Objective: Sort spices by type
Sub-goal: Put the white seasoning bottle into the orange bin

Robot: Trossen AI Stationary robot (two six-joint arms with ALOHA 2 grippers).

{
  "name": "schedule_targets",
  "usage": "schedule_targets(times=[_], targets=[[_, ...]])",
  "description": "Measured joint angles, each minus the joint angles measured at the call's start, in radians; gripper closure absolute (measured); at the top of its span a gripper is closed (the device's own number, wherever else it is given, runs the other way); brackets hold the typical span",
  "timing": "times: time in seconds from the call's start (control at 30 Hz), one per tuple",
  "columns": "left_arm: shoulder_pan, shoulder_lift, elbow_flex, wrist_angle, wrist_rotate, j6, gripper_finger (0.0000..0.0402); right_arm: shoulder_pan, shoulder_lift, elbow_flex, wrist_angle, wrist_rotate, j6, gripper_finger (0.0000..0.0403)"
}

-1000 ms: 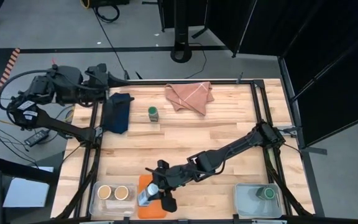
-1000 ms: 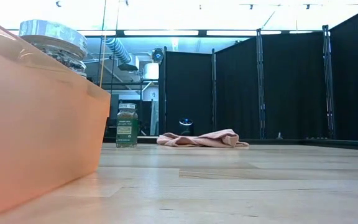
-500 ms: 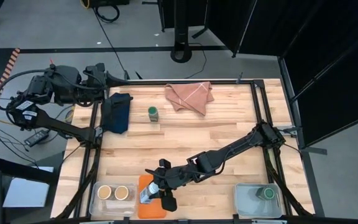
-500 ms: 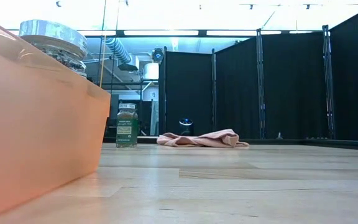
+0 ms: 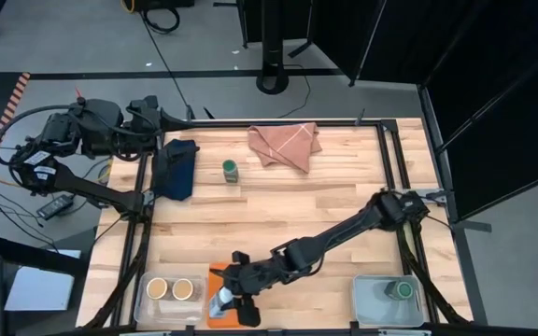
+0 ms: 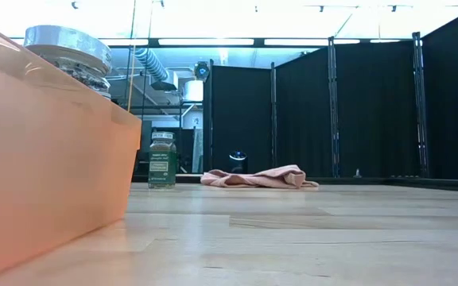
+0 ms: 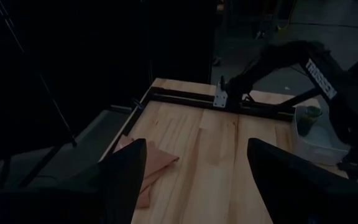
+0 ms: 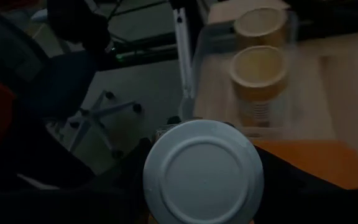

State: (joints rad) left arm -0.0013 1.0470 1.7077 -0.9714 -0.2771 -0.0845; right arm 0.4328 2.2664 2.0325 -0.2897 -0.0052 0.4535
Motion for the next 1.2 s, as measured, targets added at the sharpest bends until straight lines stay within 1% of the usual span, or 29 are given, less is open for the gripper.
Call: schedule_targets(times=[0.1,0.17,0.27,0.4,0.53,0.73,0.97,1.2], targets=[[0.0,0.0,0.0,-0.001,0.0,0.0,0.0117,0.0,0.079,0.117,-0.038,-0.046,-0.005,0.0201],[0.0,0.0,0.0,-0.003,0.0,-0.003,0.0117,0.0,0.133,0.204,-0.105,-0.07,-0.008,0.0201],[0.0,-0.001,0.0,-0.005,0.0,-0.006,0.0117,0.0,0.192,0.315,-0.238,-0.072,-0.013,0.0201],[0.0,-0.001,0.0,-0.019,0.0,-0.006,0.0117,0.0,0.16,0.296,-0.308,-0.045,-0.007,0.0201],[0.0,-0.001,0.0,-0.027,0.0,-0.006,0.0117,0.0,0.145,0.306,-0.398,-0.032,-0.007,0.0201],[0.0,-0.001,0.0,-0.027,0.0,-0.006,0.0117,0.0,0.149,0.305,-0.406,-0.027,-0.008,0.0201],[0.0,-0.001,0.0,-0.027,0.0,-0.006,0.0117,0.0,0.153,0.305,-0.43,0.012,-0.017,0.0201],[0.0,-0.001,0.0,-0.027,0.0,-0.006,0.0117,0.0,0.153,0.288,-0.449,0.015,-0.022,0.0201]])
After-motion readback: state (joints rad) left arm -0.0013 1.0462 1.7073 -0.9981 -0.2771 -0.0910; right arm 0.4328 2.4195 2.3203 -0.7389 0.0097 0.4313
